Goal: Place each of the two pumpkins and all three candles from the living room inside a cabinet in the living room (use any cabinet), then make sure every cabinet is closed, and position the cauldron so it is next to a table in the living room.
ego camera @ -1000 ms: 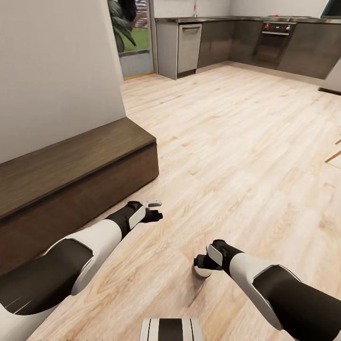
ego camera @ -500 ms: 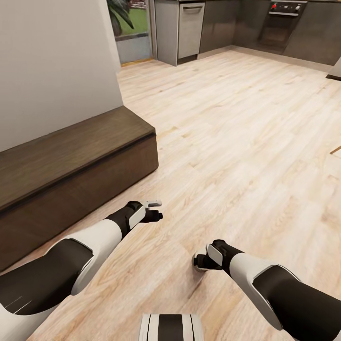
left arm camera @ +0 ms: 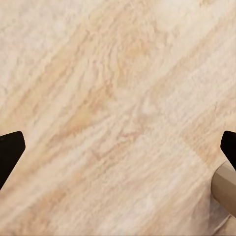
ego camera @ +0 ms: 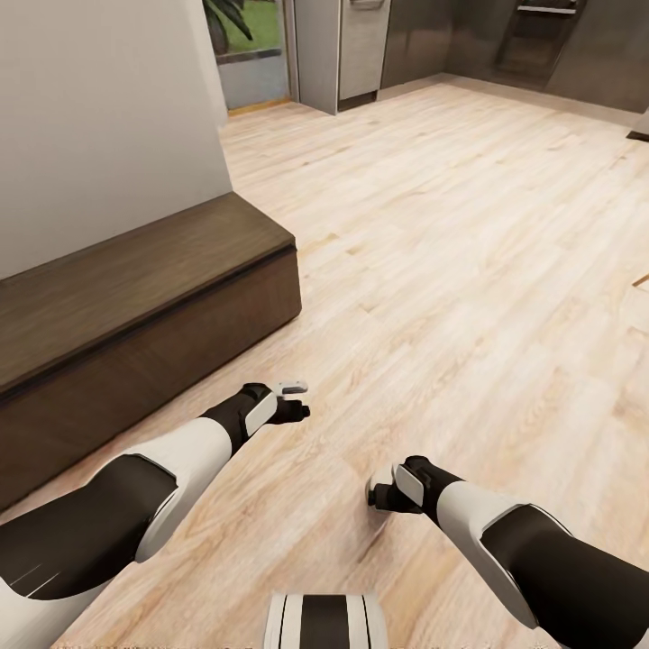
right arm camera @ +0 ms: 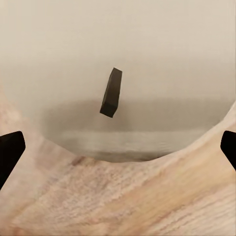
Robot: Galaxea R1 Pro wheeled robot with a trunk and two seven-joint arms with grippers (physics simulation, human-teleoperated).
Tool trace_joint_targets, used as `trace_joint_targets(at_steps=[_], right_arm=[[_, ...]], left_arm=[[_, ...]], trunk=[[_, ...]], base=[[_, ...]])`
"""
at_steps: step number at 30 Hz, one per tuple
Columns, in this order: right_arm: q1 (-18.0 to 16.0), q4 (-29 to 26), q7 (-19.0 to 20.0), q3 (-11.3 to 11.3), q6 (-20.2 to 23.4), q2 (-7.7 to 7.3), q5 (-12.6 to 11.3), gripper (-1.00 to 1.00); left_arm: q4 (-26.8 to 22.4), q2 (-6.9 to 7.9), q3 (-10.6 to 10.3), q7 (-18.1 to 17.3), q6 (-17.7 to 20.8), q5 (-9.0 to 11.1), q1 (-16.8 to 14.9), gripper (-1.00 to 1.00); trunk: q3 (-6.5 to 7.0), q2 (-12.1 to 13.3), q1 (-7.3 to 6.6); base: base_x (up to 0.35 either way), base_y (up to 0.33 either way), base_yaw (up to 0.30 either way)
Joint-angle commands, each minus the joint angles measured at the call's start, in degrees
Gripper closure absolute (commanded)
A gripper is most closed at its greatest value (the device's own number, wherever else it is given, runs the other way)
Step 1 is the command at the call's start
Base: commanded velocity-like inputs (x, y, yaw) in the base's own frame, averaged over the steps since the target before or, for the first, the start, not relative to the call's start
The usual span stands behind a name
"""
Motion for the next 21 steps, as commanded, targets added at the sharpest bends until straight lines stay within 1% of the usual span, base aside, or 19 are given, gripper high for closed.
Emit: trace_joint_targets(at_steps=[1,2,20,21], right_arm=[[-0.1,0.1,-0.2,0.4,0.1,0.03,-0.6,-1.0],[-0.1,0.1,-0.2,0.4,0.1,0.03,-0.6,-1.0],[0.0,0.1,-0.2,0.4,0.1,0.03,-0.6,-1.0],[0.0,0.1,-0.2,0.4,0.1,0.03,-0.6,-1.0]], left_arm=[[-0.1,0.0,-0.2,0.4,0.3,0.5,0.0,-1.0],[-0.1,0.0,-0.2,0.4,0.3,0.5,0.0,-1.0],[-0.1,0.0,-0.2,0.4,0.3,0.5,0.0,-1.0],[-0.1,0.0,-0.2,0.4,0.3,0.5,0.0,-1.0]], trunk=[[-0.27,0.0,0.01],[-0.49,0.0,0.04],[-0.49,0.0,0.04],[-0.71,-0.1,0.06]], base=[[0.0,0.0,0.0],[0.0,0.0,0.0],[0.0,0.0,0.0],[0.0,0.0,0.0]])
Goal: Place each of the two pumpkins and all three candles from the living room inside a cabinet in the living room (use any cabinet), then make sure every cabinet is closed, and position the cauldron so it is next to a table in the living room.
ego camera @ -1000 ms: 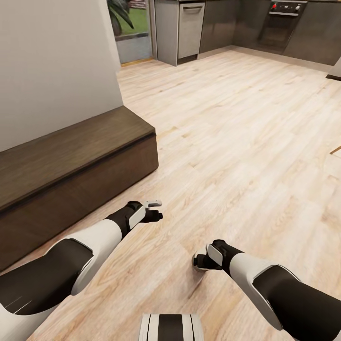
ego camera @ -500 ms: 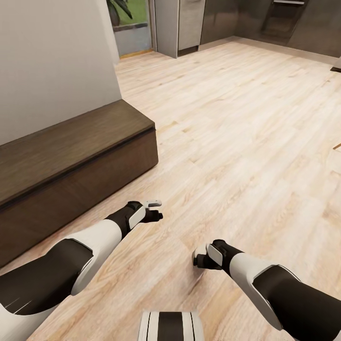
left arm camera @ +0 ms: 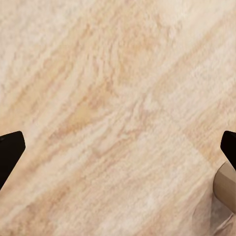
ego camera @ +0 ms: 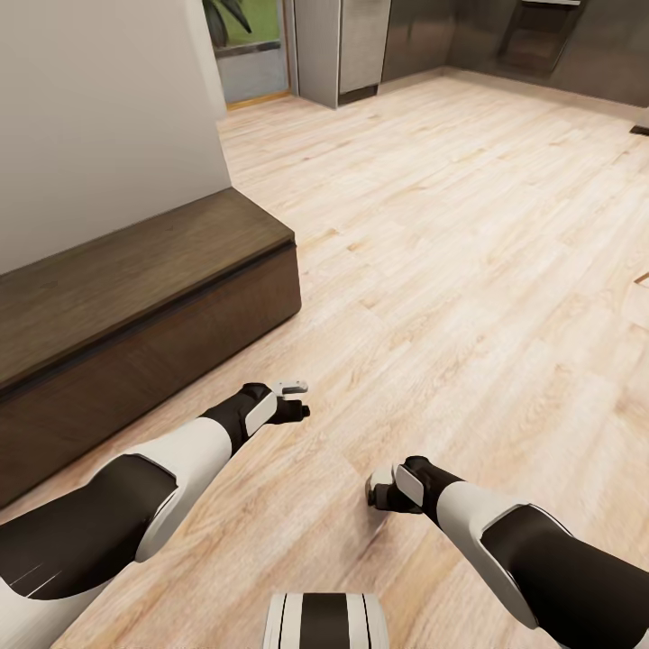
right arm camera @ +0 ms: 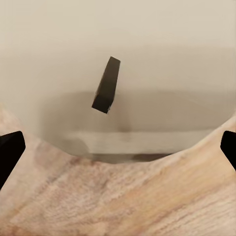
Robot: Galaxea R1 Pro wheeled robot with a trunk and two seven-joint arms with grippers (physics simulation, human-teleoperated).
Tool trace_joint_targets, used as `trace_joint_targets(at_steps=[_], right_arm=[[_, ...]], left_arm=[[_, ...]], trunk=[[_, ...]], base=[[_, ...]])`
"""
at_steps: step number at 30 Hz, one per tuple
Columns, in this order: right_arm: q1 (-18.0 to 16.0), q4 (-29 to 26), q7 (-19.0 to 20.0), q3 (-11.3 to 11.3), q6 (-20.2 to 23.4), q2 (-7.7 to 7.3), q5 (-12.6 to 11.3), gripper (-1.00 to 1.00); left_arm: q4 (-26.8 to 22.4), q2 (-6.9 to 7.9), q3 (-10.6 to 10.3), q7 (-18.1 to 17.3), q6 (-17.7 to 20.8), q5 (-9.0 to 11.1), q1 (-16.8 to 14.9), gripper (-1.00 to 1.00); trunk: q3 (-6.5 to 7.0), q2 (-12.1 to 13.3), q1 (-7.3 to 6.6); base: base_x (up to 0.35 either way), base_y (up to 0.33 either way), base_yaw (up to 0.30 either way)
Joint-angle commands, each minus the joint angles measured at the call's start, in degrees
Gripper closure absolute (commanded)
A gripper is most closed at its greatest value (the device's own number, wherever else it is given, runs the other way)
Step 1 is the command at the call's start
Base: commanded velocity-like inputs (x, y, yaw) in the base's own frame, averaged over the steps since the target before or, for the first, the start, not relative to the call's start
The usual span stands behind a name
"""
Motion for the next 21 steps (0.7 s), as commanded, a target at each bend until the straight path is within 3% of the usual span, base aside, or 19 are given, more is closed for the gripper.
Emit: trace_joint_targets(at_steps=[1,5,21], right_arm=[[0.0,0.1,-0.2,0.4,0.1,0.03,-0.6,-1.0],[-0.1,0.1,-0.2,0.4,0.1,0.03,-0.6,-1.0],[-0.1,0.1,-0.2,0.4,0.1,0.03,-0.6,-1.0]], left_arm=[[-0.1,0.0,-0.2,0.4,0.3,0.5,0.0,-1.0],[-0.1,0.0,-0.2,0.5,0.3,0.5,0.0,-1.0],[-0.1,0.0,-0.2,0.5,0.3,0.5,0.0,-1.0]], trunk=[[-0.26,0.0,0.01],[-1.15,-0.1,0.11],[-1.15,-0.1,0.11]], base=[[0.0,0.0,0.0],[0.0,0.0,0.0],[0.001,0.0,0.0]])
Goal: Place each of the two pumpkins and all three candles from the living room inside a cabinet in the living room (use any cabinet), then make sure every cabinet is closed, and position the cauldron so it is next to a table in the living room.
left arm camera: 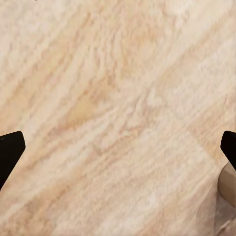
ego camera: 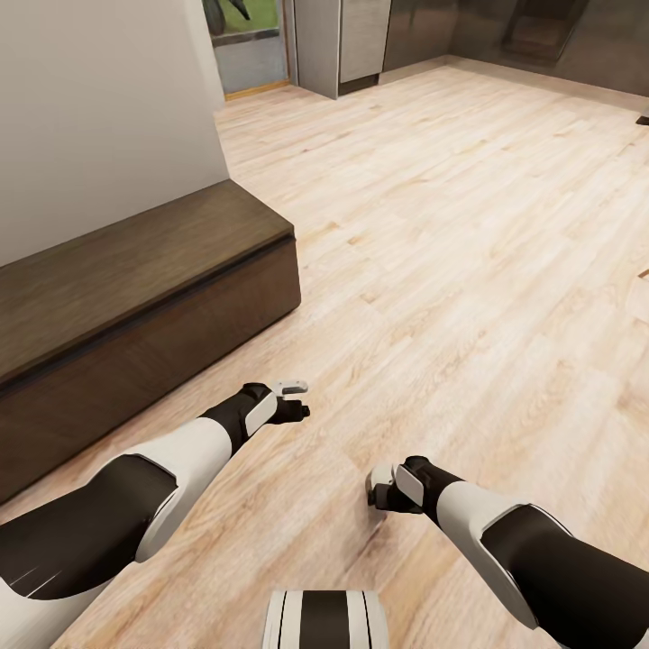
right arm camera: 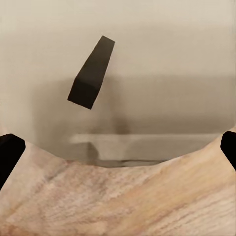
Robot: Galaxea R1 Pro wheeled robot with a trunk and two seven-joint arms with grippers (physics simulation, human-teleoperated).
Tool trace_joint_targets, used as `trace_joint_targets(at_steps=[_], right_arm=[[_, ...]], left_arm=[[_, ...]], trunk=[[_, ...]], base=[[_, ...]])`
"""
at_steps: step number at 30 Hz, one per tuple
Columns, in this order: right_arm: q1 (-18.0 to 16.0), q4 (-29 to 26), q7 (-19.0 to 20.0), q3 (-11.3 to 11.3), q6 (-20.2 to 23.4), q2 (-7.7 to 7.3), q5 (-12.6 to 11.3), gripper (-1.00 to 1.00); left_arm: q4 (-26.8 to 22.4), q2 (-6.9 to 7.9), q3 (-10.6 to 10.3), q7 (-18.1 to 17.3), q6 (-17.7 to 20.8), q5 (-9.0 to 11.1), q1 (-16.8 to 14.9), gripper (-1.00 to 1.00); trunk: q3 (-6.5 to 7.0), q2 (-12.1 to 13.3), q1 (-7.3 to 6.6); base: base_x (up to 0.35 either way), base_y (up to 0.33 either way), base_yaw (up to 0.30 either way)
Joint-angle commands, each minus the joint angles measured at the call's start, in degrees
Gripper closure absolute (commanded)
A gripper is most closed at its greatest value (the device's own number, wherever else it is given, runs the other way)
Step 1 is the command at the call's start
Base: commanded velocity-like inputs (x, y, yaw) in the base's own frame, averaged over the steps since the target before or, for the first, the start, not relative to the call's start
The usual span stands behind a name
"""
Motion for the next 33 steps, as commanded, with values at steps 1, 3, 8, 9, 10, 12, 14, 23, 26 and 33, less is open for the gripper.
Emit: trace_joint_targets(at_steps=[1,3,8,9,10,12,14,23,26,33], right_arm=[[-0.1,0.1,-0.2,0.4,0.1,0.03,-0.6,-1.0],[0.0,0.1,-0.2,0.4,0.1,0.03,-0.6,-1.0],[-0.1,0.1,-0.2,0.4,0.1,0.03,-0.6,-1.0],[-0.1,0.1,-0.2,0.4,0.1,0.03,-0.6,-1.0],[-0.1,0.1,-0.2,0.4,0.1,0.03,-0.6,-1.0],[-0.1,0.1,-0.3,0.4,0.1,0.03,-0.6,-1.0],[-0.1,0.1,-0.3,0.4,0.1,0.03,-0.6,-1.0],[-0.1,0.1,-0.4,0.4,0.1,0.03,-0.6,-1.0],[-0.1,0.1,-0.6,0.4,0.1,0.03,-0.6,1.0],[0.0,0.1,-0.6,0.4,0.1,0.03,-0.6,1.0]], left_arm=[[-0.1,0.0,-0.3,0.4,0.2,0.6,0.0,-1.0],[-0.1,0.0,-0.3,0.4,0.2,0.6,0.0,-1.0],[-0.1,0.0,-0.3,0.4,0.2,0.6,0.0,-1.0],[-0.1,0.0,-0.3,0.4,0.2,0.6,0.0,-1.0],[-0.1,0.0,-0.3,0.4,0.2,0.6,0.0,-1.0],[-0.1,0.0,-0.3,0.4,0.2,0.6,0.0,-1.0],[-0.1,0.0,-0.3,0.5,0.2,0.6,0.0,-1.0],[-0.1,0.0,-0.3,0.5,0.2,0.6,0.0,-1.0],[-0.1,0.0,-0.3,0.5,0.2,0.6,0.0,-1.0],[-0.1,0.0,-0.3,0.5,0.2,0.6,0.0,-1.0]], trunk=[[-0.04,0.0,-0.01],[-0.04,0.0,-0.01],[-0.04,0.0,-0.01],[-0.04,0.0,-0.01],[-0.04,0.0,-0.01],[-0.04,0.0,-0.01],[-0.04,0.0,-0.01],[-0.04,0.0,-0.01],[-0.04,0.0,-0.01],[-0.04,0.0,-0.01]], base=[[0.062,0.0,0.0],[0.105,0.0,0.0],[0.175,0.0,0.0],[0.201,0.0,0.0],[0.203,0.0,0.0],[0.207,0.0,0.0],[0.14,0.0,0.0],[0.009,0.0,0.0],[0.0,0.0,0.0],[0.0,0.0,0.0]])
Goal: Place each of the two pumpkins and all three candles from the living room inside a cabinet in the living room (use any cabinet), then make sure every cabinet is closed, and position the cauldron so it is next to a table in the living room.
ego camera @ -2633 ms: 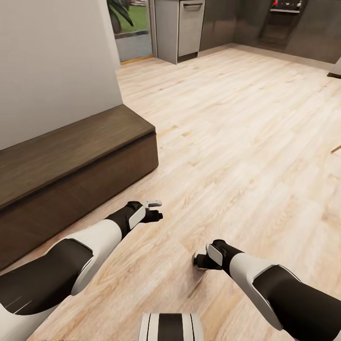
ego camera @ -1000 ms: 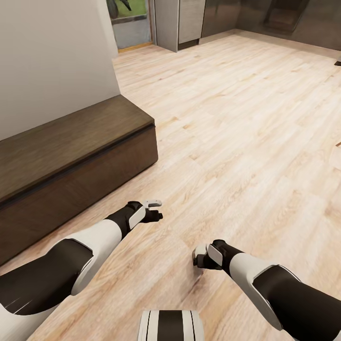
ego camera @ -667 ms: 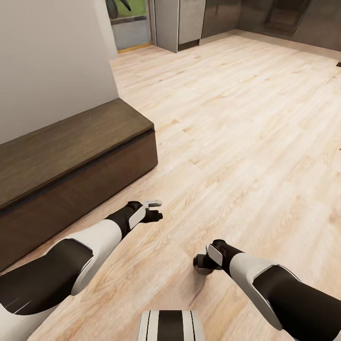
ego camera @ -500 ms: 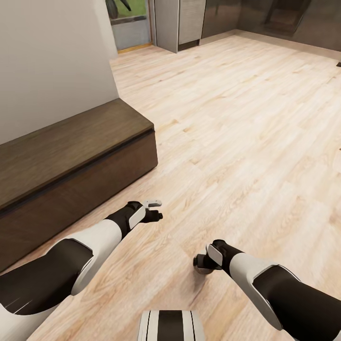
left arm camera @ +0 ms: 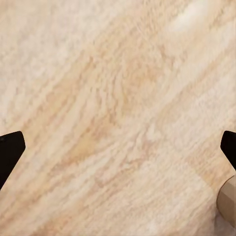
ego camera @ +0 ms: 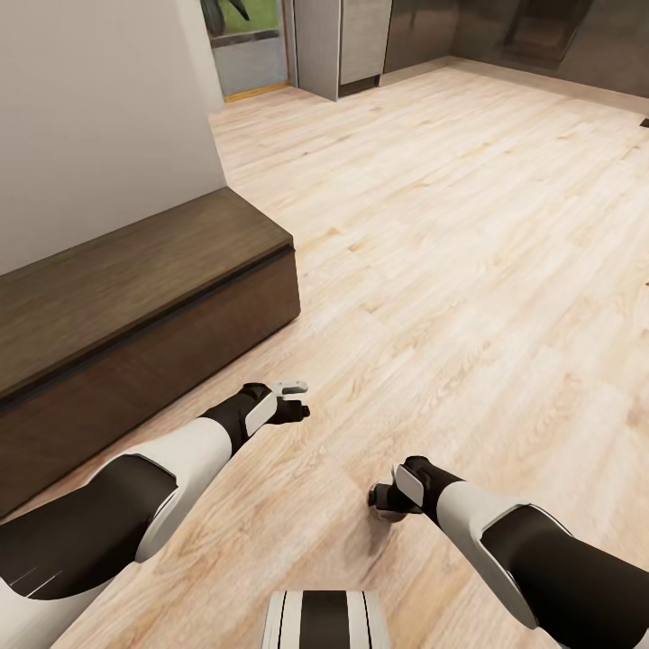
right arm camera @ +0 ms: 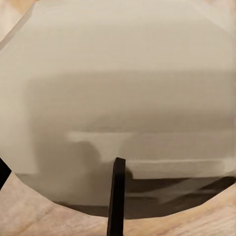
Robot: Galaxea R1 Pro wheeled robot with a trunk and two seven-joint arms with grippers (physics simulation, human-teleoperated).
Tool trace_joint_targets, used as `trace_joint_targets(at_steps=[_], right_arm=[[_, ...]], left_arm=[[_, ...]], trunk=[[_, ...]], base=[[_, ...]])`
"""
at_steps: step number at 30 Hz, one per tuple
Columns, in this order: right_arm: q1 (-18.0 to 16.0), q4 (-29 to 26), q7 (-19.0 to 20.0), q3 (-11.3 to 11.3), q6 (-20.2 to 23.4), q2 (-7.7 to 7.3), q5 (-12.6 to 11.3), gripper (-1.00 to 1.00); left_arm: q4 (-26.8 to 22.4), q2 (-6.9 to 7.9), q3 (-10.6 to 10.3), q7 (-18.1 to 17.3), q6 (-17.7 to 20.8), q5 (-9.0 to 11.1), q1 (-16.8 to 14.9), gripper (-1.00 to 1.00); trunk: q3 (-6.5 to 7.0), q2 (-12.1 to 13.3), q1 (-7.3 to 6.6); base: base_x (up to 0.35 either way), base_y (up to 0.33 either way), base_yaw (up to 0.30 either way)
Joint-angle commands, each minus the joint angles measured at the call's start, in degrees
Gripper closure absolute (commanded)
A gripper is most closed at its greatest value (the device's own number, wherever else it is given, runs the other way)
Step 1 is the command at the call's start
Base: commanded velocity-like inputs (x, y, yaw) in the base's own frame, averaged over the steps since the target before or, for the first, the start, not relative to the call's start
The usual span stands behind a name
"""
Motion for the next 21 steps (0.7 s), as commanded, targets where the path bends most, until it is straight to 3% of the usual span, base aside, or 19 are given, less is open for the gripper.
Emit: trace_joint_targets(at_steps=[1,18,21], right_arm=[[0.0,0.1,-0.2,0.4,0.1,0.03,-0.7,1.0],[-0.1,0.1,0.0,0.4,0.0,0.03,-0.7,1.0],[0.0,-0.1,0.0,0.4,0.0,0.03,-0.7,1.0]], left_arm=[[-0.1,0.0,-0.3,0.5,0.2,0.6,0.0,-1.0],[-0.1,0.0,-0.3,0.5,0.2,0.6,0.0,-1.0],[-0.1,0.0,-0.3,0.5,0.2,0.6,0.0,-1.0]], trunk=[[-0.04,0.0,-0.01],[-0.04,0.0,-0.01],[0.63,0.0,-0.09]], base=[[0.0,0.0,0.0],[0.0,0.0,0.0],[0.0,0.0,0.0]])
